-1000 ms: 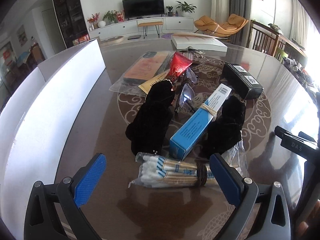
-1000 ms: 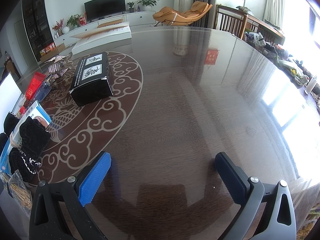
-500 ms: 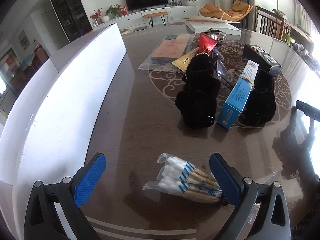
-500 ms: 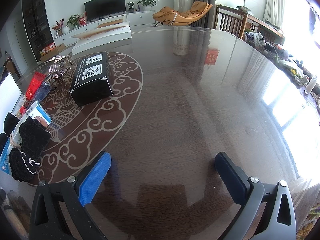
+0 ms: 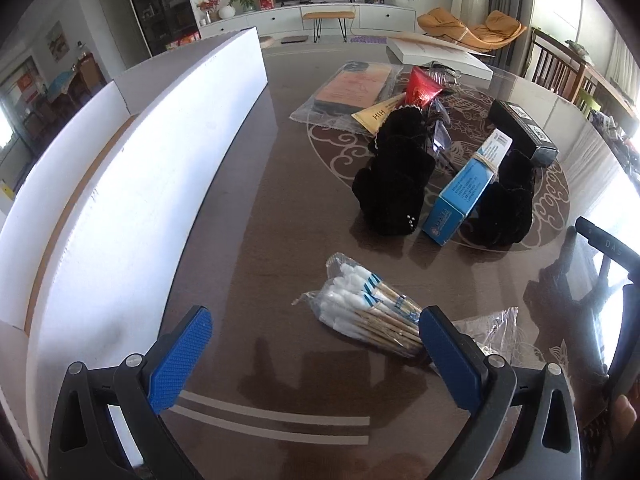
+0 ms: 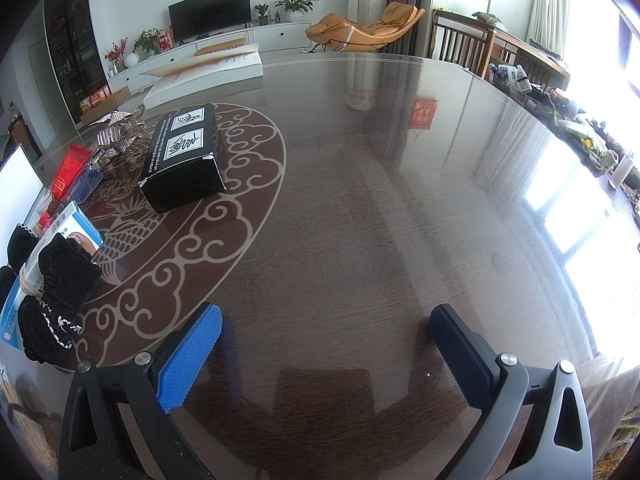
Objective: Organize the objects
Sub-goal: 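Close the left tool on the cotton swab bundle and lift it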
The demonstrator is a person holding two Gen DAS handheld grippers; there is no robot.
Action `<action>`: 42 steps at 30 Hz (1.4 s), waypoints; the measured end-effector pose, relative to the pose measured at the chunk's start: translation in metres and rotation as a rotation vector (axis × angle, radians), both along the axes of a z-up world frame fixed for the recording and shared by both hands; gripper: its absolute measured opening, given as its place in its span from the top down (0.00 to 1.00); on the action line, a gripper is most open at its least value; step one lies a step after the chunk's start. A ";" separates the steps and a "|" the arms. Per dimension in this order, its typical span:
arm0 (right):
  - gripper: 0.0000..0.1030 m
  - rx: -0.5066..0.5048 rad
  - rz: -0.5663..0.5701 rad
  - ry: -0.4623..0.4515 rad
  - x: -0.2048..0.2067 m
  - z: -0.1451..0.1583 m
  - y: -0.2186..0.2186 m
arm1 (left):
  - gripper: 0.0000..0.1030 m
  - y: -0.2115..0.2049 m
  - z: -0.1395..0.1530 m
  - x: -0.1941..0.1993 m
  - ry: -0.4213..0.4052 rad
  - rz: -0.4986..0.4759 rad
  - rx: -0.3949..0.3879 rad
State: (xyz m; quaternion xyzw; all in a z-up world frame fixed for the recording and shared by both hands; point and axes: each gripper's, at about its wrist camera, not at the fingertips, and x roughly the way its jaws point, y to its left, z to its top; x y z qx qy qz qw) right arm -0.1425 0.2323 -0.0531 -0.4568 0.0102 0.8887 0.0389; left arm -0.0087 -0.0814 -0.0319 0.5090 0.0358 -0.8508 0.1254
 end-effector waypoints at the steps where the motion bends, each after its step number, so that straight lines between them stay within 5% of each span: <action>1: 0.00 0.000 0.000 0.000 0.000 0.000 0.000 | 0.00 0.005 -0.004 0.001 -0.014 0.000 0.021; 7: 0.00 0.000 0.000 0.000 0.000 0.000 0.000 | 0.00 0.028 -0.012 -0.018 0.020 -0.023 0.041; 10: 0.00 0.000 0.000 0.000 0.000 0.000 0.000 | 0.00 0.038 -0.033 -0.042 -0.064 -0.067 0.066; 19: 0.00 0.000 0.000 0.000 0.000 0.000 0.000 | 0.00 0.021 -0.037 -0.021 -0.039 -0.235 0.066; 28: 0.00 0.000 0.000 0.000 0.000 0.000 0.000 | 0.00 0.000 -0.031 -0.045 -0.070 -0.174 0.083; 35: 0.00 0.000 0.000 0.000 0.000 0.000 0.000 | 0.00 -0.004 0.005 -0.017 -0.005 -0.184 0.121; 42: 0.00 0.000 0.000 0.000 0.000 0.000 0.000 | 0.00 0.019 -0.025 0.011 -0.080 -0.209 0.077</action>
